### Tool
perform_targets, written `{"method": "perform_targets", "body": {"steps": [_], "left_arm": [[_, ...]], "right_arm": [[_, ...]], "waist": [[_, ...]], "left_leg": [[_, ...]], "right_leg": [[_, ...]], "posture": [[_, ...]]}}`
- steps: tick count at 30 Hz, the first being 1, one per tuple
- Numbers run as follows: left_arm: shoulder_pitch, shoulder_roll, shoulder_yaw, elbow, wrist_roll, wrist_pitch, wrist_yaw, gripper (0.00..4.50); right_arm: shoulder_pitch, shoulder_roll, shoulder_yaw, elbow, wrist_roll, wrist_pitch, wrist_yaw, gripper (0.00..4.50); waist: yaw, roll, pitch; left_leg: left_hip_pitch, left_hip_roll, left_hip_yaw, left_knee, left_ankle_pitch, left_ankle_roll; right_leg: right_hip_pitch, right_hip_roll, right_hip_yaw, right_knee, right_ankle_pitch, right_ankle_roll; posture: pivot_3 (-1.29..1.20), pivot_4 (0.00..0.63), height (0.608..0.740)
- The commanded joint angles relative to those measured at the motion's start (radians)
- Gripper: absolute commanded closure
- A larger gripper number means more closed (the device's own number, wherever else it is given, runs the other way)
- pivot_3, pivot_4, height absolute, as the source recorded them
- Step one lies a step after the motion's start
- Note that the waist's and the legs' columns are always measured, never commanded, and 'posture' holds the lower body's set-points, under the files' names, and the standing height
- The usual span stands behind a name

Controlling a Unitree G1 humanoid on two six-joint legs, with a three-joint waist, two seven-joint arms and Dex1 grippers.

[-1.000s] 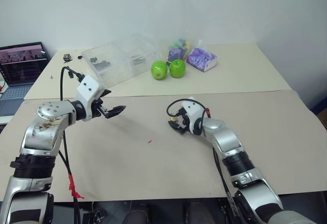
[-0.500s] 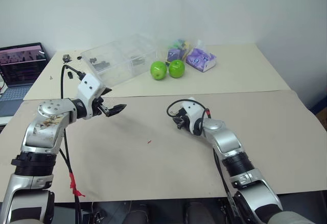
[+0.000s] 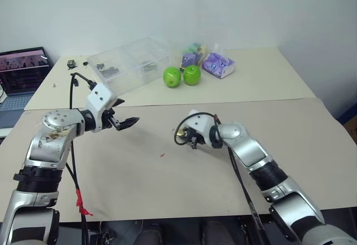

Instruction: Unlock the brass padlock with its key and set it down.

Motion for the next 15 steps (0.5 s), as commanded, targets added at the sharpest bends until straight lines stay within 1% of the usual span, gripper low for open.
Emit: {"method": "perform_targets", "body": {"steps": [1, 6, 13, 14, 15], "left_arm": [[-0.023, 0.01, 0.002, -0.012, 0.009, -0.025, -0.01, 0.0], [-0.016, 0.001, 0.012, -0.048, -0.011, -0.014, -0.024, 0.0], [-0.012, 0.002, 0.009, -0.051, -0.001, -0.012, -0.02, 0.0], [-0.013, 0.001, 0.008, -0.05, 0.0, -0.012, -0.02, 0.0], [-0.014, 0.0, 0.006, -0.048, 0.001, -0.013, -0.021, 0.0]], "right_arm": [[-0.036, 0.041, 0.075, 0.008, -0.046, -0.097, 0.047, 3.63], [-0.054, 0.061, 0.143, 0.084, -0.112, -0.17, 0.093, 3.63], [-0.042, 0.077, 0.127, 0.144, -0.119, -0.186, 0.114, 3.63], [-0.038, 0.074, 0.121, 0.142, -0.113, -0.18, 0.122, 3.13], [-0.035, 0.071, 0.113, 0.138, -0.104, -0.17, 0.13, 2.83]], "waist": [[0.001, 0.0, 0.0], [0.009, -0.001, 0.0], [0.003, -0.001, 0.0], [0.004, -0.001, 0.0], [0.004, -0.001, 0.0]], "left_leg": [[0.0, 0.0, 0.0, 0.0, 0.0, 0.0], [0.0, -0.001, 0.0, 0.001, 0.0, 0.0], [0.0, -0.001, -0.001, 0.0, 0.0, 0.0], [0.0, -0.001, -0.001, 0.0, 0.0, 0.0], [0.0, -0.001, -0.001, 0.0, 0.0, 0.0]], "right_leg": [[0.0, 0.0, 0.0, 0.0, 0.0, 0.0], [0.0, -0.001, 0.0, 0.0, 0.0, 0.0], [0.0, -0.001, 0.0, 0.0, 0.0, 0.0], [0.0, -0.001, 0.0, 0.0, 0.0, 0.0], [0.0, -0.001, 0.0, 0.0, 0.0, 0.0]], "posture": [[0.0, 0.15, 0.74], [0.0, 0.15, 0.74], [0.0, 0.15, 0.74], [0.0, 0.15, 0.74], [0.0, 0.15, 0.74]]}}
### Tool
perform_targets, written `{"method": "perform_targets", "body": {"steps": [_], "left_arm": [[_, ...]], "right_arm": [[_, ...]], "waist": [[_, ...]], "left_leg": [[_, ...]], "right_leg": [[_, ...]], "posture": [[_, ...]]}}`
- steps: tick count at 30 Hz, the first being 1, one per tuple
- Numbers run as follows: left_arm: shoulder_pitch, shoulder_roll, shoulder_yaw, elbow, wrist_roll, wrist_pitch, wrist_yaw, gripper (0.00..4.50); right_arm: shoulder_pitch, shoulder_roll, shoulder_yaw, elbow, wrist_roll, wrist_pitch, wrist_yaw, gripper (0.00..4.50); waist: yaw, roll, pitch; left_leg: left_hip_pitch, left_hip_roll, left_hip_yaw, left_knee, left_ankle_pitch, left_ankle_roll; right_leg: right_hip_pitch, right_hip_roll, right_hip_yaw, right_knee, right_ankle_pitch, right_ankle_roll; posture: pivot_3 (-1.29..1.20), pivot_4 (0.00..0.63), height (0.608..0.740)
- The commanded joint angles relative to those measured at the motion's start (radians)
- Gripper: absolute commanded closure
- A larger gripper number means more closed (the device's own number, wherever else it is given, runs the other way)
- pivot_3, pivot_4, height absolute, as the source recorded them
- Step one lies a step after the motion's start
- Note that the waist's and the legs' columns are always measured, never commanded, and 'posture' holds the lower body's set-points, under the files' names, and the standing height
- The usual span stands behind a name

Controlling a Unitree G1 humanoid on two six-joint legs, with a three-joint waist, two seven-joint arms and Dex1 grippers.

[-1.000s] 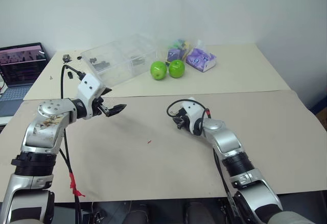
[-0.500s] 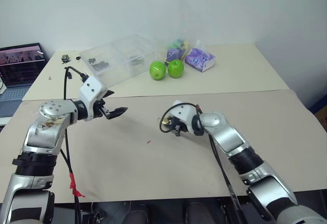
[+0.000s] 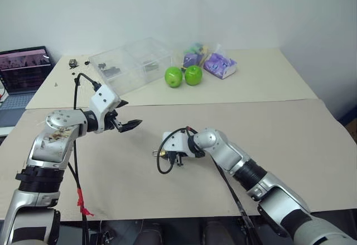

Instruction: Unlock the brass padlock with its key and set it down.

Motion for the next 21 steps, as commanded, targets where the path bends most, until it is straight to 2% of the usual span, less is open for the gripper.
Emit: {"method": "perform_targets", "body": {"steps": [1, 2, 4, 6, 7, 8, 13, 18, 21], "left_arm": [[-0.015, 0.002, 0.01, -0.022, -0.002, -0.011, 0.001, 0.0], [-0.017, 0.0, 0.008, -0.02, -0.002, -0.012, -0.001, 0.0], [-0.02, -0.003, 0.004, -0.017, -0.003, -0.012, -0.005, 0.0], [-0.023, -0.005, 0.0, -0.012, -0.003, -0.013, -0.012, 0.0], [-0.024, -0.005, -0.003, -0.009, -0.001, -0.015, -0.016, 0.0], [-0.026, -0.005, -0.006, -0.005, 0.0, -0.018, -0.02, 0.0], [-0.037, -0.01, -0.017, 0.01, -0.01, -0.034, -0.058, 0.0], [-0.008, -0.035, -0.042, -0.043, -0.096, -0.068, -0.205, 0.0], [0.007, -0.037, -0.052, -0.051, -0.123, -0.074, -0.265, 0.0]], "right_arm": [[0.007, -0.009, -0.048, -0.013, 0.028, 0.027, 0.038, 2.46], [0.011, -0.01, -0.061, -0.022, 0.043, 0.043, 0.049, 2.22], [0.015, -0.008, -0.096, -0.047, 0.074, 0.08, 0.065, 1.43], [0.013, -0.009, -0.15, -0.089, 0.127, 0.15, 0.083, 0.91], [0.011, -0.015, -0.175, -0.111, 0.151, 0.185, 0.094, 0.36], [0.009, -0.022, -0.198, -0.134, 0.17, 0.217, 0.102, 0.09], [0.024, -0.119, -0.286, -0.305, 0.297, 0.41, 0.184, 0.03], [0.078, -0.258, -0.353, -0.377, 0.338, 0.481, 0.201, 0.03], [0.098, -0.293, -0.377, -0.391, 0.361, 0.499, 0.19, 0.03]], "waist": [[0.001, 0.0, 0.0], [0.002, 0.0, 0.0], [0.004, 0.0, 0.0], [0.003, 0.0, 0.0], [0.003, 0.0, 0.0], [0.003, 0.0, 0.0], [0.004, 0.0, 0.0], [0.005, 0.0, 0.0], [0.005, -0.001, 0.0]], "left_leg": [[0.0, 0.0, 0.0, 0.0, 0.0, 0.0], [0.0, 0.0, 0.0, 0.0, 0.0, 0.0], [0.0, 0.0, 0.0, 0.0, 0.0, 0.0], [0.0, 0.0, 0.0, 0.0, 0.0, 0.0], [0.0, 0.0, 0.0, 0.0, 0.0, 0.0], [-0.001, 0.0, 0.0, 0.0, 0.0, 0.0], [-0.001, 0.0, 0.0, 0.0, 0.0, 0.0], [-0.002, 0.0, 0.0, 0.001, 0.0, 0.001], [-0.003, 0.0, 0.001, 0.002, -0.001, 0.001]], "right_leg": [[0.0, 0.0, 0.0, 0.0, 0.0, 0.0], [0.0, 0.0, 0.0, 0.0, 0.0, 0.0], [0.0, 0.0, 0.0, 0.0, 0.0, 0.0], [0.0, 0.0, 0.0, 0.0, 0.0, 0.0], [0.0, 0.0, 0.0, 0.0, 0.0, 0.0], [0.0, 0.0, 0.0, 0.0, 0.0, 0.0], [0.0, 0.0, 0.0, 0.0, 0.0, 0.0], [0.0, -0.001, -0.001, -0.001, 0.0, 0.0], [0.0, -0.001, -0.001, -0.001, 0.0, 0.0]], "posture": [[0.0, 0.15, 0.74], [0.0, 0.15, 0.74], [0.0, 0.15, 0.74], [0.0, 0.15, 0.74], [0.0, 0.15, 0.74], [0.0, 0.15, 0.74], [0.0, 0.15, 0.74], [0.0, 0.15, 0.74], [0.0, 0.15, 0.74]]}}
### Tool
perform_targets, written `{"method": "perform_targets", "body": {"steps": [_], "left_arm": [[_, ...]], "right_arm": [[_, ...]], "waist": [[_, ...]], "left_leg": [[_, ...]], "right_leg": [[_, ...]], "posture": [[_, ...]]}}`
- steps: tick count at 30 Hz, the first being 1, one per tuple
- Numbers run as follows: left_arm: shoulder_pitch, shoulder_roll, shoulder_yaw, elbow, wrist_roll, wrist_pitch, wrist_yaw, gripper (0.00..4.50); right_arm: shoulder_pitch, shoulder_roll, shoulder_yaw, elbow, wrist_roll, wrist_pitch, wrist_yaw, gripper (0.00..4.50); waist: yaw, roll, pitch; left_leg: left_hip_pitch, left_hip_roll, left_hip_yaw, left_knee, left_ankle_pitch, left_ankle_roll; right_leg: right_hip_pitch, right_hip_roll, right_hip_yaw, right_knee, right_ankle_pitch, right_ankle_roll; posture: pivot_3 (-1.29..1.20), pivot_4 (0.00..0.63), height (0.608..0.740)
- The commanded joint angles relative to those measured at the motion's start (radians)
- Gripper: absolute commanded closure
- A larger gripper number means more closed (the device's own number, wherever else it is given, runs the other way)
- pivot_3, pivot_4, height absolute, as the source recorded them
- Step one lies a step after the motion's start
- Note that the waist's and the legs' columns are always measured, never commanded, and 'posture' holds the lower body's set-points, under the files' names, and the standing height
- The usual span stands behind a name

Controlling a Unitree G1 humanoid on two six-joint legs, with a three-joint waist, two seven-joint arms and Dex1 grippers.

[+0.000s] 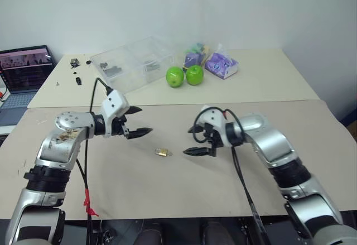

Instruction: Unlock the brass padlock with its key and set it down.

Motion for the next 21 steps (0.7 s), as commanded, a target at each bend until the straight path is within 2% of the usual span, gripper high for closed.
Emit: {"method": "perform_targets", "body": {"steps": [1, 8, 15, 17, 21], "left_arm": [[0.014, 0.012, -0.035, -0.017, -0.015, -0.084, -0.11, 0.0], [-0.029, -0.011, -0.168, 0.198, 0.093, -0.367, -0.292, 0.0], [-0.197, -0.118, -0.226, 0.539, 0.189, -0.586, -0.351, 0.0], [-0.235, -0.149, -0.24, 0.62, 0.211, -0.632, -0.369, 0.0], [-0.288, -0.191, -0.259, 0.74, 0.251, -0.694, -0.402, 0.0]], "right_arm": [[0.017, -0.036, -0.068, -0.056, 0.045, 0.027, -0.013, 0.03], [0.072, -0.09, -0.134, -0.101, 0.071, 0.065, -0.072, 0.03], [0.149, -0.116, -0.185, -0.189, 0.105, 0.119, -0.15, 0.03], [0.168, -0.12, -0.2, -0.207, 0.11, 0.133, -0.171, 0.03], [0.194, -0.134, -0.216, -0.234, 0.12, 0.147, -0.203, 0.03]], "waist": [[-0.002, 0.0, 0.0], [0.002, 0.001, 0.0], [0.026, 0.001, 0.0], [0.028, 0.0, 0.0], [0.025, 0.0, 0.0]], "left_leg": [[0.0, 0.0, 0.0, 0.0, 0.0, 0.0], [0.0, 0.001, 0.001, 0.001, 0.0, 0.001], [-0.003, -0.001, 0.002, 0.007, -0.003, 0.005], [-0.003, -0.001, 0.002, 0.012, -0.007, 0.012], [-0.003, -0.001, 0.002, 0.012, -0.007, 0.013]], "right_leg": [[0.0, 0.0, 0.0, 0.0, 0.0, 0.0], [0.0, 0.001, 0.0, 0.0, 0.0, -0.001], [0.001, 0.0, -0.001, -0.001, 0.0, -0.001], [0.002, 0.0, -0.001, -0.001, 0.0, 0.0], [0.003, 0.0, -0.001, -0.001, 0.0, 0.0]], "posture": [[0.0, 0.15, 0.74], [0.0, 0.15, 0.74], [0.0, 0.15, 0.74], [0.0, 0.15, 0.74], [0.0, 0.15, 0.74]]}}
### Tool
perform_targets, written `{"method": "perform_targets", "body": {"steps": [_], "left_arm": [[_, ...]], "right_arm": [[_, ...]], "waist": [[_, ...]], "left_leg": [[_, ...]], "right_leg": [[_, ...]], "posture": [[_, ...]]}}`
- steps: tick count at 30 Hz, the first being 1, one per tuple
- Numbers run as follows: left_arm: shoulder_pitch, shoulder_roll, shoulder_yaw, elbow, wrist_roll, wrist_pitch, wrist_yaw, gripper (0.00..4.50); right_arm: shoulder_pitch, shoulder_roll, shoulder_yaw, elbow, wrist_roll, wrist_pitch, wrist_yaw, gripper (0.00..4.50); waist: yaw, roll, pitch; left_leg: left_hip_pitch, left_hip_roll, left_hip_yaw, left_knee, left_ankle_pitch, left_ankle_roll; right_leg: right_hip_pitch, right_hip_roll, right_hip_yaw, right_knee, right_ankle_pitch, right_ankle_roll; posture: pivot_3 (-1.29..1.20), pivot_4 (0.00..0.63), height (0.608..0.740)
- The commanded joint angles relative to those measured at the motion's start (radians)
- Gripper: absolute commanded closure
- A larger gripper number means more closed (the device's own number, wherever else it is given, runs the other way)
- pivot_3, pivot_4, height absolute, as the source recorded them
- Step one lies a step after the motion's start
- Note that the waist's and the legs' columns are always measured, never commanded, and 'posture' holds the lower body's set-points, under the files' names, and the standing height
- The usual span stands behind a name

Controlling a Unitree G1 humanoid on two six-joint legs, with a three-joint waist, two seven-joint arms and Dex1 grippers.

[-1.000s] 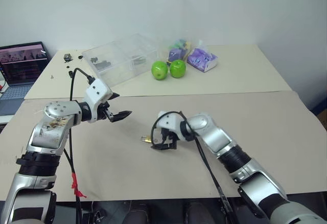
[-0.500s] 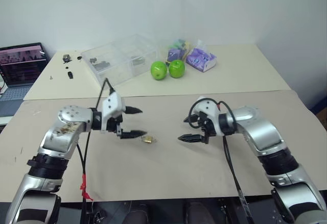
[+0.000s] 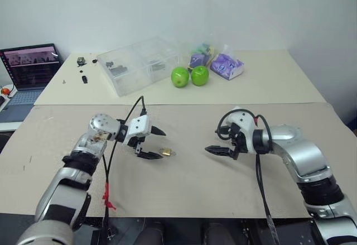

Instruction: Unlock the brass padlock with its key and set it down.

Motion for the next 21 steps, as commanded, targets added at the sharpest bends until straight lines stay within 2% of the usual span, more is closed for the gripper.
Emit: {"method": "perform_targets", "body": {"steps": [1, 12, 21], "left_arm": [[-0.043, -0.013, -0.016, 0.075, 0.04, -0.077, -0.032, 0.0], [-0.08, -0.039, -0.042, 0.214, 0.126, -0.209, -0.056, 0.0], [-0.095, -0.06, -0.032, 0.271, 0.149, -0.227, -0.028, 0.0]], "right_arm": [[0.008, -0.018, -0.047, -0.055, 0.023, 0.017, -0.029, 0.03], [0.024, -0.041, -0.055, -0.069, 0.043, 0.022, -0.068, 0.03], [0.01, -0.052, -0.044, -0.056, 0.046, 0.014, -0.075, 0.03]], "waist": [[-0.005, 0.0, 0.0], [-0.005, 0.0, 0.0], [-0.006, 0.001, -0.001]], "left_leg": [[0.0, 0.0, 0.0, 0.0, 0.0, 0.0], [0.001, 0.001, 0.001, 0.001, -0.002, 0.004], [0.002, 0.002, 0.001, 0.002, -0.003, 0.005]], "right_leg": [[0.0, 0.0, 0.0, 0.0, 0.0, 0.0], [0.0, 0.001, 0.0, 0.001, 0.0, 0.0], [0.001, 0.002, 0.0, 0.001, 0.0, 0.0]], "posture": [[0.0, 0.15, 0.74], [0.0, 0.15, 0.74], [0.0, 0.15, 0.74]]}}
